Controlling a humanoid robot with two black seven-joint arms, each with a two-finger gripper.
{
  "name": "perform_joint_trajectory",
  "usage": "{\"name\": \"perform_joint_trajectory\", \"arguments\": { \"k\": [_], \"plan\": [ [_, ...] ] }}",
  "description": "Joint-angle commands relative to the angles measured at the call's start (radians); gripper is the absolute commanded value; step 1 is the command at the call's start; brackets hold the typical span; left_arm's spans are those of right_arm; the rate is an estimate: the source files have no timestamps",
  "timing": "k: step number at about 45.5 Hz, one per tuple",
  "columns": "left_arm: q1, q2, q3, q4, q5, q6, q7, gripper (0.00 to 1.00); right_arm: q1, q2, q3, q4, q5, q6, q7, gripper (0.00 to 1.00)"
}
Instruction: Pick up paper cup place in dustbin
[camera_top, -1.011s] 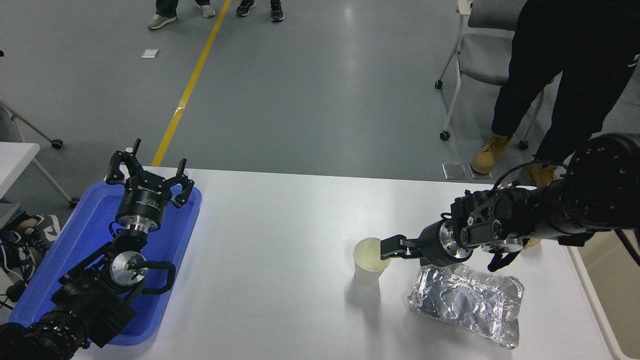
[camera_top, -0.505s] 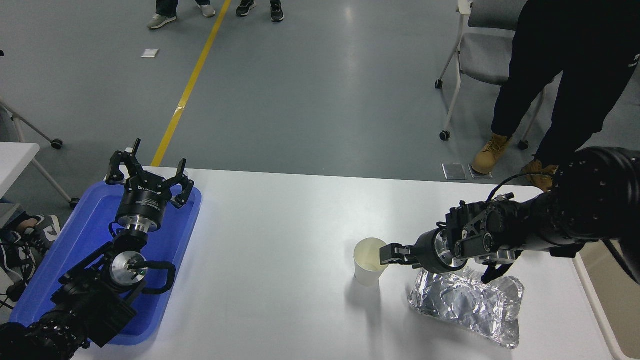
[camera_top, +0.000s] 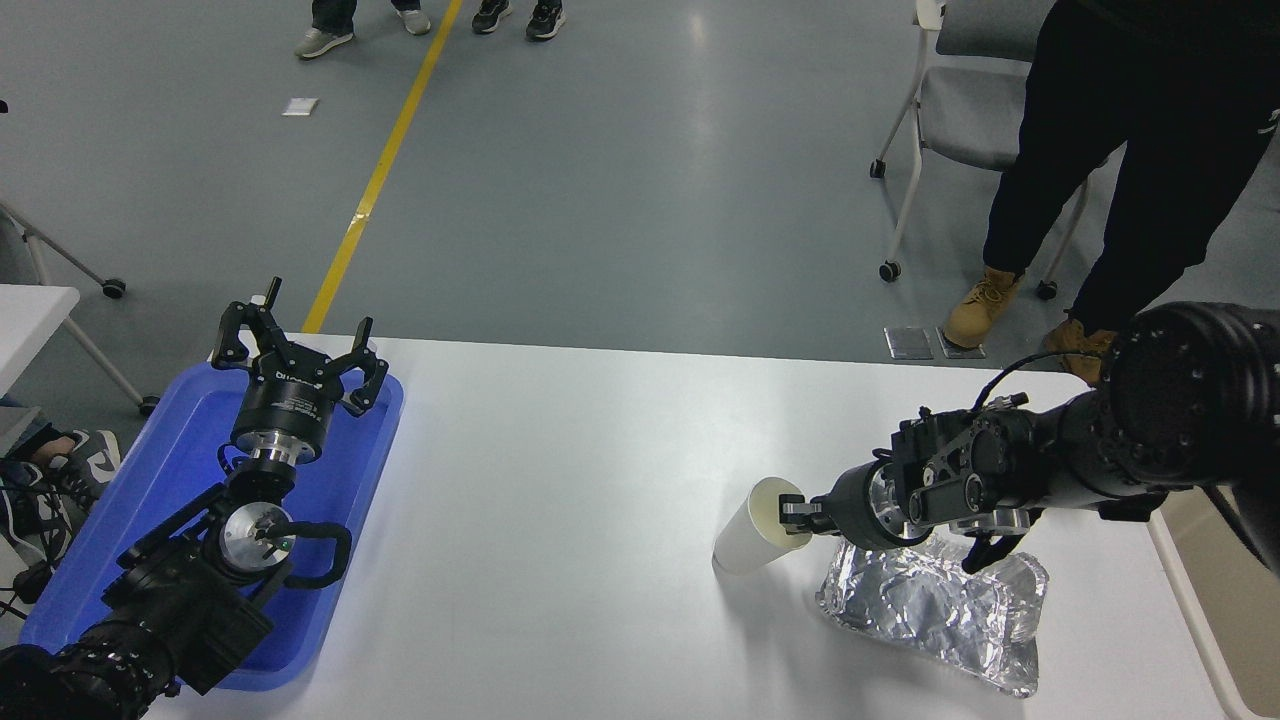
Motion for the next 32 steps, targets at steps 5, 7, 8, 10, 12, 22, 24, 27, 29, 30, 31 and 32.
{"name": "perform_joint_trajectory", "arguments": {
  "k": [5, 7, 8, 10, 12, 22, 24, 27, 29, 30, 31, 32],
  "plan": [
    [0.001, 0.0, 0.0, 0.0, 0.0, 0.0, 0.0, 1.0, 0.016, 0.0, -0.002, 0.008, -0.006, 0.0, 0.005, 0.0],
    [0.001, 0.0, 0.0, 0.0, 0.0, 0.0, 0.0, 1.0, 0.026, 0.0, -0.003, 0.01, -0.006, 0.001, 0.005, 0.0],
    [0.001, 0.0, 0.0, 0.0, 0.0, 0.0, 0.0, 1.0, 0.03, 0.0, -0.003, 0.011, -0.006, 0.003, 0.005, 0.0],
    [0.001, 0.0, 0.0, 0.0, -0.001, 0.0, 0.0, 1.0, 0.059, 0.0, -0.008, 0.018, -0.006, 0.012, 0.005, 0.0],
    [0.001, 0.0, 0.0, 0.0, 0.0, 0.0, 0.0, 1.0, 0.076, 0.0, -0.008, 0.025, -0.006, 0.015, 0.005, 0.0],
    [0.001, 0.0, 0.0, 0.0, -0.001, 0.0, 0.0, 1.0, 0.207, -0.061, -0.008, 0.073, -0.008, 0.055, 0.007, 0.0],
    [0.001, 0.0, 0.0, 0.0, -0.001, 0.001, 0.0, 1.0, 0.236, -0.081, -0.006, 0.077, -0.008, 0.073, 0.007, 0.0],
    [0.001, 0.0, 0.0, 0.0, -0.001, 0.0, 0.0, 1.0, 0.282, -0.11, -0.006, 0.088, -0.008, 0.102, 0.007, 0.0],
    [0.001, 0.0, 0.0, 0.0, 0.0, 0.0, 0.0, 1.0, 0.315, -0.127, -0.006, 0.093, -0.006, 0.122, 0.007, 0.0],
    [0.001, 0.0, 0.0, 0.0, 0.0, 0.0, 0.0, 1.0, 0.329, -0.135, -0.008, 0.093, -0.008, 0.133, 0.007, 0.0],
    [0.001, 0.0, 0.0, 0.0, -0.001, 0.001, 0.0, 1.0, 0.357, -0.156, -0.008, 0.093, -0.008, 0.156, 0.005, 0.0],
    [0.001, 0.0, 0.0, 0.0, 0.0, 0.0, 0.0, 1.0, 0.372, -0.164, -0.008, 0.094, -0.008, 0.168, 0.005, 0.0]
  ]
}}
